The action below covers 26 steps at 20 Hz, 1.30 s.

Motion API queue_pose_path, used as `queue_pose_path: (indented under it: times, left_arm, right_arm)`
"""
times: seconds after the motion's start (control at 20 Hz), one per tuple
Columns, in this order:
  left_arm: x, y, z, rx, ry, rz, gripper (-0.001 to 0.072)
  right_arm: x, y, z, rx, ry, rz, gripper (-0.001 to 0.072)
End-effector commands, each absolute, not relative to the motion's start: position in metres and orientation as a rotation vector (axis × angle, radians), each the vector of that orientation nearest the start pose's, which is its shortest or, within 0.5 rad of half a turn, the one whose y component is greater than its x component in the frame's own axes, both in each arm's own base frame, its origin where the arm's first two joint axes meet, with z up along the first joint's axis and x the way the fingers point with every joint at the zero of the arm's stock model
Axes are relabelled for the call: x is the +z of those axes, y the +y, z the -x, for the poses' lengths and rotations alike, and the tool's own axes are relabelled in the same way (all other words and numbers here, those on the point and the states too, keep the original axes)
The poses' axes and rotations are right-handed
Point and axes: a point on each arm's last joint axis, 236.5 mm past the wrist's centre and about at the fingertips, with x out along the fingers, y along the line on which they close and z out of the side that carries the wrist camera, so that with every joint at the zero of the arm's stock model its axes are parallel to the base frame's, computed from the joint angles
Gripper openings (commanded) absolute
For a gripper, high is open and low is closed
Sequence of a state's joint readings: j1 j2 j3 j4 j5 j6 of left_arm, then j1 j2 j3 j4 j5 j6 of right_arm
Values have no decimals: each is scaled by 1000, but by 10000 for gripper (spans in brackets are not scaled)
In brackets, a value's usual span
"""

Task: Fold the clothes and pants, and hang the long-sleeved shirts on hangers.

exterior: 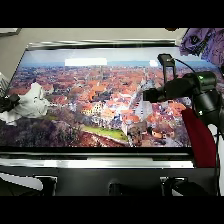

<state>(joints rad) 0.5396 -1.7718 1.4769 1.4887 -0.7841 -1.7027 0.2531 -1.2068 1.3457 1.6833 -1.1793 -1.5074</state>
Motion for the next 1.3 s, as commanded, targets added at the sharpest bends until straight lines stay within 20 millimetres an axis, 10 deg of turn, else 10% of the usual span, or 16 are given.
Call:
queue_pose_path:
  times: [0.0,0.2,0.45,0.65,0.8,1.0,1.15,1.25]
  left_arm:
    - [-69,231,-474,471,1059,586,19]
    - [-20,114,-484,192,1146,580,18]
    - [52,-135,-452,-265,1254,523,19]
    - [43,-307,-386,-458,1340,455,19]
    - [12,-390,-328,-544,1417,387,19]
    - [-13,-403,-291,-593,1511,260,35]
    - [15,-354,-312,-604,1502,184,573]
    - [38,-298,-338,-529,1451,136,676]
  right_arm:
    - [106,127,-389,269,1076,-15,143]
    - [96,121,-367,263,1177,9,109]
    - [98,108,-345,344,1220,194,110]
    - [95,92,-336,348,1257,299,113]
    - [95,95,-338,353,1247,290,117]
    - [91,99,-347,355,1210,274,215]
    - [79,92,-368,291,1141,271,320]
    - [66,74,-393,167,1093,142,320]
